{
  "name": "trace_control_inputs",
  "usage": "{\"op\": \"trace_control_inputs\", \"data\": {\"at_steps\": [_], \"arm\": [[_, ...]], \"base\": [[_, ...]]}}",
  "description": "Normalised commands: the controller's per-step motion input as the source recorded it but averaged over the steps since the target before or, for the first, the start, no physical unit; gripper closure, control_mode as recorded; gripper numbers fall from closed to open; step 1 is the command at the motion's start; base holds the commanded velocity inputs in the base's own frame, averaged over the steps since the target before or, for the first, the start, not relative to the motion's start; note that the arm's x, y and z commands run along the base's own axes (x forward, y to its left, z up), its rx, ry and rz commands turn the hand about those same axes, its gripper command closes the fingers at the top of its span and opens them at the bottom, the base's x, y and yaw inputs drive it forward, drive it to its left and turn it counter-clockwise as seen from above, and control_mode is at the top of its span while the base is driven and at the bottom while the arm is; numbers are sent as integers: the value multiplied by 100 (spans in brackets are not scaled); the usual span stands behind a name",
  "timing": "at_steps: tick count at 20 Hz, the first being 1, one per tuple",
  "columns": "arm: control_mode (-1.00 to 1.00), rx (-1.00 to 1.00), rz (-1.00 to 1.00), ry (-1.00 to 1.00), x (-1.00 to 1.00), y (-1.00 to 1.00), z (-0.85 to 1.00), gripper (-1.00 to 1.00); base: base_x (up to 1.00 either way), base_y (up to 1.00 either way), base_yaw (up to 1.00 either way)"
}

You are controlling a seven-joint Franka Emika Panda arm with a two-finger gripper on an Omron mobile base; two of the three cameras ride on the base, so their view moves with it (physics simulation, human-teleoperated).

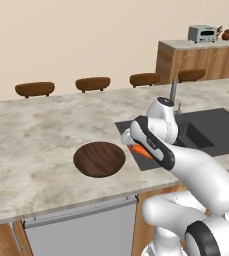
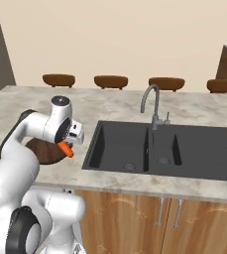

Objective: Pick the mangos from the cabinet and place them in one bowl. Pick the carrot from the sink and place it in the other bowl.

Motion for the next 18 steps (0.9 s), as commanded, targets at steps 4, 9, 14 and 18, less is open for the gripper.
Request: {"op": "trace_control_inputs", "data": {"at_steps": [4,9,14,18], "arm": [[100,0,0,0,0,0,0,100],[-100,0,0,0,0,0,0,100],[-100,-1,-1,3,29,35,0,100],[-100,-2,-1,12,76,63,0,100]], "base": [[8,23,-2],[0,2,0],[0,0,0],[0,0,0]]}}
